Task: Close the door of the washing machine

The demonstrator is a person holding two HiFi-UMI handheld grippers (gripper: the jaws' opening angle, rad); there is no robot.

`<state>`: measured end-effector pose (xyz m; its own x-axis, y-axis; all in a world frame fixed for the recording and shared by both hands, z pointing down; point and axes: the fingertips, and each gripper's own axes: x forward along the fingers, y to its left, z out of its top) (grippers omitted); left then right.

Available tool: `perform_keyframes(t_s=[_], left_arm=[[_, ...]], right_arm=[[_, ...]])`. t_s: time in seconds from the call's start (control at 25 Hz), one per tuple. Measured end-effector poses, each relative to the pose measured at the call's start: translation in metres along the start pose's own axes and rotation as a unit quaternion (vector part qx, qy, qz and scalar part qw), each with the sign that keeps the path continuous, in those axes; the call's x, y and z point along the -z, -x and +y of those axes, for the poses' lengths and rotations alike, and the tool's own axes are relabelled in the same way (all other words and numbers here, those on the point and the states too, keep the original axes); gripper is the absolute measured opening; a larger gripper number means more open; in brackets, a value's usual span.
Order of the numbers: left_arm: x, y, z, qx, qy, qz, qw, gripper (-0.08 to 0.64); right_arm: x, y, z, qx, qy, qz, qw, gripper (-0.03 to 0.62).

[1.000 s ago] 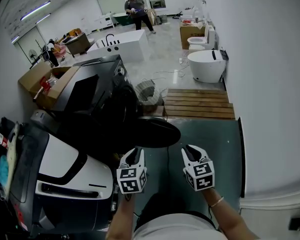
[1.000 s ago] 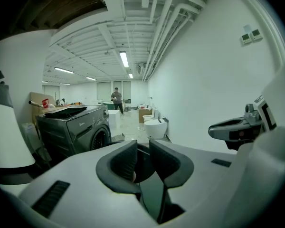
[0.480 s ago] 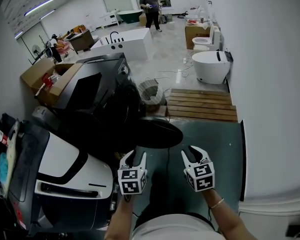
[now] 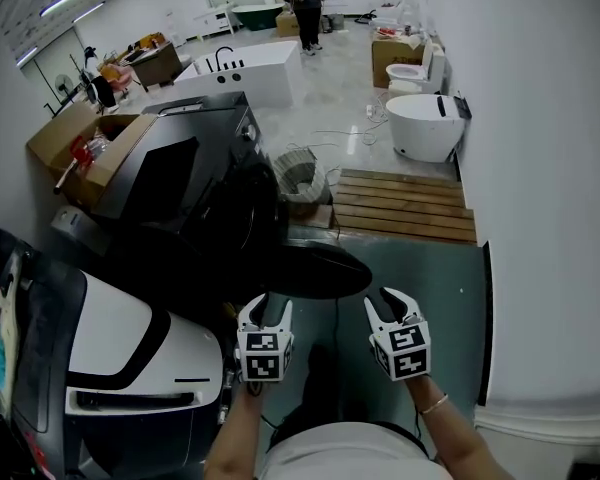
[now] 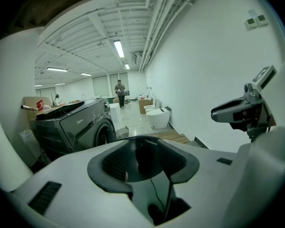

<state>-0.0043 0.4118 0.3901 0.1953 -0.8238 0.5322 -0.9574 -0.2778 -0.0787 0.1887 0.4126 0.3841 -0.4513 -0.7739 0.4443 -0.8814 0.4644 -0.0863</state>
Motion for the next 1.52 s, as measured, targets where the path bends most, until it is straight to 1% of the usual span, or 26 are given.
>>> perform_keyframes(t_s=[0.12, 0.28, 0.44, 0.6, 0.76, 0.92, 1.04, 1.12, 1.28, 1.32, 1.36, 1.4, 1.44, 1.52], left_arm=[[-0.008, -0.039, 0.027, 0.008, -0.006, 0.008, 0.9999, 0.196], [-0.016, -0.095, 0.067, 0.019, -0.014, 0.021, 0.9995, 0.196], [-0.019, -0.151, 0.1, 0.038, -0.032, 0.042, 0.9979, 0.196], [-0.019, -0.203, 0.125, 0.06, -0.07, 0.069, 0.9934, 0.196], [-0.011, -0.248, 0.136, 0.085, -0.122, 0.1, 0.9838, 0.197], [-0.004, -0.28, 0.139, 0.119, -0.182, 0.124, 0.9682, 0.198], [0.002, -0.3, 0.135, 0.142, -0.233, 0.143, 0.9512, 0.198], [0.008, -0.309, 0.132, 0.157, -0.272, 0.156, 0.9364, 0.198], [0.021, -0.327, 0.13, 0.176, -0.353, 0.182, 0.9007, 0.196], [0.024, -0.33, 0.131, 0.176, -0.369, 0.187, 0.8932, 0.196], [0.026, -0.334, 0.131, 0.174, -0.382, 0.19, 0.8875, 0.196], [0.026, -0.337, 0.132, 0.171, -0.391, 0.191, 0.8838, 0.194], [0.026, -0.34, 0.133, 0.167, -0.397, 0.191, 0.8819, 0.177], [0.025, -0.345, 0.134, 0.167, -0.4, 0.191, 0.8806, 0.16]], right_arm=[[-0.011, -0.045, -0.003, 0.004, -0.002, 0.007, 1.0, 0.115], [-0.028, -0.106, -0.005, 0.012, 0.008, 0.018, 1.0, 0.115], [-0.036, -0.16, -0.006, 0.019, 0.011, 0.038, 0.999, 0.115], [-0.042, -0.204, -0.009, 0.027, 0.01, 0.055, 0.998, 0.115], [-0.04, -0.236, -0.017, 0.038, 0.002, 0.07, 0.997, 0.115], [-0.041, -0.261, -0.021, 0.05, -0.012, 0.082, 0.995, 0.115], [-0.039, -0.274, -0.026, 0.056, -0.019, 0.09, 0.994, 0.115], [-0.036, -0.28, -0.028, 0.061, -0.023, 0.095, 0.993, 0.115], [-0.035, -0.29, -0.03, 0.07, -0.028, 0.1, 0.992, 0.115], [-0.035, -0.292, -0.03, 0.071, -0.028, 0.101, 0.992, 0.115], [-0.035, -0.293, -0.031, 0.073, -0.028, 0.101, 0.992, 0.115], [-0.035, -0.295, -0.032, 0.074, -0.029, 0.101, 0.992, 0.115], [-0.034, -0.296, -0.034, 0.076, -0.03, 0.102, 0.991, 0.115], [-0.034, -0.298, -0.037, 0.08, -0.031, 0.102, 0.991, 0.115]])
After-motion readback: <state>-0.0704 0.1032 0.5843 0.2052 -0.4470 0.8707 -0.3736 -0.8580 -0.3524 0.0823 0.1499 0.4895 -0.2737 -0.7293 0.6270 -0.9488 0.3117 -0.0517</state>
